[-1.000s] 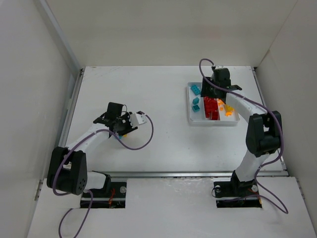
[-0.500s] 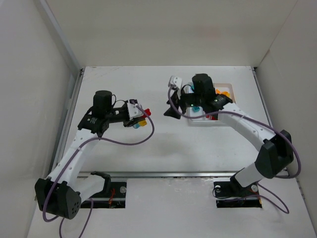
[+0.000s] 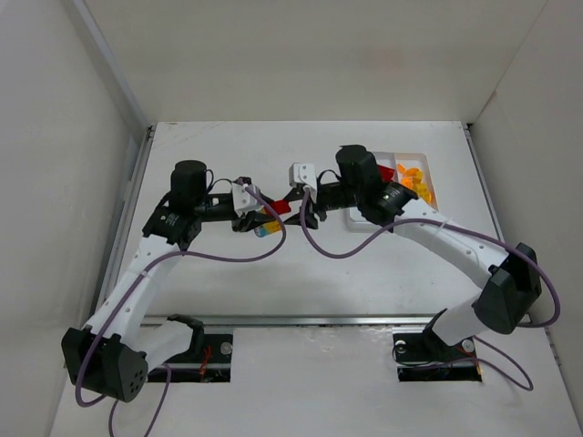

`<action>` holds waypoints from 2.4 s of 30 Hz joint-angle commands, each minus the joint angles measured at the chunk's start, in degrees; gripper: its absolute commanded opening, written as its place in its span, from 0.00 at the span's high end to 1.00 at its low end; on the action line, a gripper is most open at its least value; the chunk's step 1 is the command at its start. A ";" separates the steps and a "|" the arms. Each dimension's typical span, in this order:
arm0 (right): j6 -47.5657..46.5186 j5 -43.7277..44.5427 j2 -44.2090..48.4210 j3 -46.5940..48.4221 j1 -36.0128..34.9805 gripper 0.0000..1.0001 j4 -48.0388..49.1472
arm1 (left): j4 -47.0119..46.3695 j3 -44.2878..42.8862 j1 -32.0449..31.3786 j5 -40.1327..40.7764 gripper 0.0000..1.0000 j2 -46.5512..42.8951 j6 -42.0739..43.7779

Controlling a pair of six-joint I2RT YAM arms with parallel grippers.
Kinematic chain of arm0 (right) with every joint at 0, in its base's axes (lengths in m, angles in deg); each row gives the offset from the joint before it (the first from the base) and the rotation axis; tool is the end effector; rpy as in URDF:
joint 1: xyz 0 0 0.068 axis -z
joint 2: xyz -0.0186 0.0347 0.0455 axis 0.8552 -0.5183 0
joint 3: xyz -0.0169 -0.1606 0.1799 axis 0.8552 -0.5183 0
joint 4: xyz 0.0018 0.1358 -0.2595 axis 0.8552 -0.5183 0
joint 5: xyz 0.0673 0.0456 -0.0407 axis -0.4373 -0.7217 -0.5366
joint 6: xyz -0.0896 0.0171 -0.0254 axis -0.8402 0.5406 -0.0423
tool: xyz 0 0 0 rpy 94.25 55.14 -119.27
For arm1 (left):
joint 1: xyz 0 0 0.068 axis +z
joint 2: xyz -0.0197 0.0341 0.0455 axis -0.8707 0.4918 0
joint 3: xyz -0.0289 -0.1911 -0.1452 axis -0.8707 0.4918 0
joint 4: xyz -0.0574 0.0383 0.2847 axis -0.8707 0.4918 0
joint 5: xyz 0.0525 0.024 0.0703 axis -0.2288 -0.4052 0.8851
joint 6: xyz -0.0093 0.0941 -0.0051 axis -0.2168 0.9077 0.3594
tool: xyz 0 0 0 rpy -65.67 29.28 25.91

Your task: Sort the legos into containers by color

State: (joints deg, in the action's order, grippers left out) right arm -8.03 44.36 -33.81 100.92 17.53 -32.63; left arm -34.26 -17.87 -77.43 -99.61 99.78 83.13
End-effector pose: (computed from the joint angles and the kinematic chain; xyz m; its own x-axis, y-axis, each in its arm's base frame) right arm 0.2694 0.3136 0.2976 0.2347 -0.2936 -0.9267 -0.9702 -0.0118 -0.2420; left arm 0.2653 -0.1581 0.3114 0.3956 0.2357 -0.8877 0.8974 0.1064 0.4282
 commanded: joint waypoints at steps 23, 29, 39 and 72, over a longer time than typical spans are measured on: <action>-2.11 4.96 -1.50 4.89 -2.26 1.00 4.12 | -1.62 -2.13 -1.40 0.67 1.00 -0.79 -1.88; 3.77 5.50 2.63 1.99 7.04 1.00 5.69 | -0.40 1.21 -1.40 8.41 1.00 -0.26 -4.09; 16.33 13.08 8.88 -6.45 20.76 1.00 11.50 | 0.31 3.23 -1.40 10.87 1.00 0.80 -4.62; 9.85 18.11 0.57 -6.61 29.14 0.16 2.71 | -8.22 4.38 -1.40 9.76 1.00 -1.31 -5.50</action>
State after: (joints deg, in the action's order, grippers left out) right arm 17.45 77.26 -43.64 97.00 50.12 -35.36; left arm -39.87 -12.98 -78.80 -84.99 100.37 76.48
